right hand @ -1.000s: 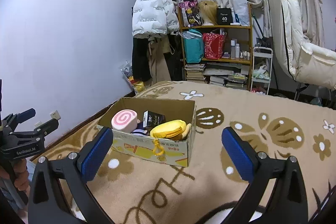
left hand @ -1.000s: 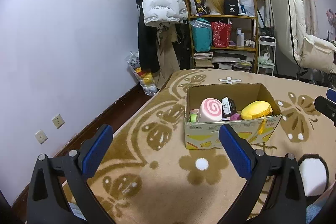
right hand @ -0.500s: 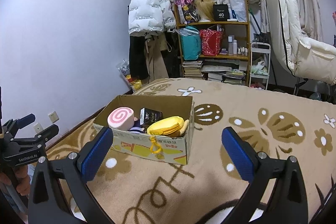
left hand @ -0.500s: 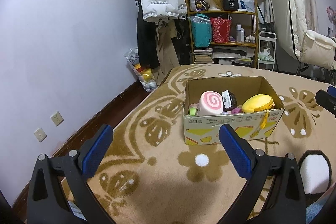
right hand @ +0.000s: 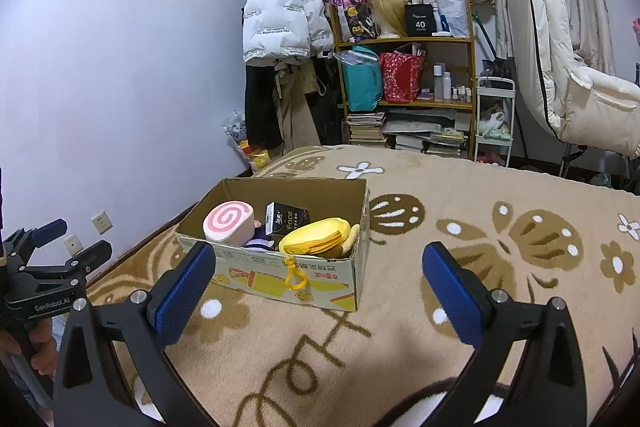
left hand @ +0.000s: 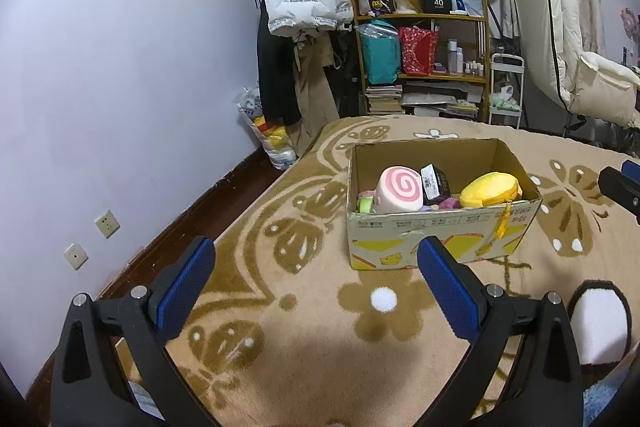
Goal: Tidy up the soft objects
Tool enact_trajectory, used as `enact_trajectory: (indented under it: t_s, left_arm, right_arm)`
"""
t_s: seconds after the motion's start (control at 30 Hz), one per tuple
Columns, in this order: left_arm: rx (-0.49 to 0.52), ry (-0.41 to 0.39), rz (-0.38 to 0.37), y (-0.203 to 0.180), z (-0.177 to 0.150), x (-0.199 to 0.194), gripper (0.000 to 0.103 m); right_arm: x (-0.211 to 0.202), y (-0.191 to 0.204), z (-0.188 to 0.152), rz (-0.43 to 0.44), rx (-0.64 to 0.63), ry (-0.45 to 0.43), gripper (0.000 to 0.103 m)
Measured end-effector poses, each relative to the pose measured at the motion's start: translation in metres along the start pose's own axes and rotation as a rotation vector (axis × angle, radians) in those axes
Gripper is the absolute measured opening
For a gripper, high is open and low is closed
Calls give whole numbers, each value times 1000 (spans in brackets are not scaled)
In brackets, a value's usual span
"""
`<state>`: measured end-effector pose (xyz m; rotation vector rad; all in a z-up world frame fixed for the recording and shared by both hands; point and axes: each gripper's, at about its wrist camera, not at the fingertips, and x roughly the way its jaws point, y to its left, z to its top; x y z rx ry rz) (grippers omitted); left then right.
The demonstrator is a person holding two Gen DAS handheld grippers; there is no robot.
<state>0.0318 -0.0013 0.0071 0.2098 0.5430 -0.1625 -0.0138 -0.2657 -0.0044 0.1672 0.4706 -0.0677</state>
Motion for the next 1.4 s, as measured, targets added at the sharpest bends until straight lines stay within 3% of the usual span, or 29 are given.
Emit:
enact_trajectory:
  t_s: [1.4]
  left_arm:
    - [-1, 8, 13, 4, 1, 1, 100]
  right_arm:
    - [-1, -4, -2, -19, 5, -3, 103]
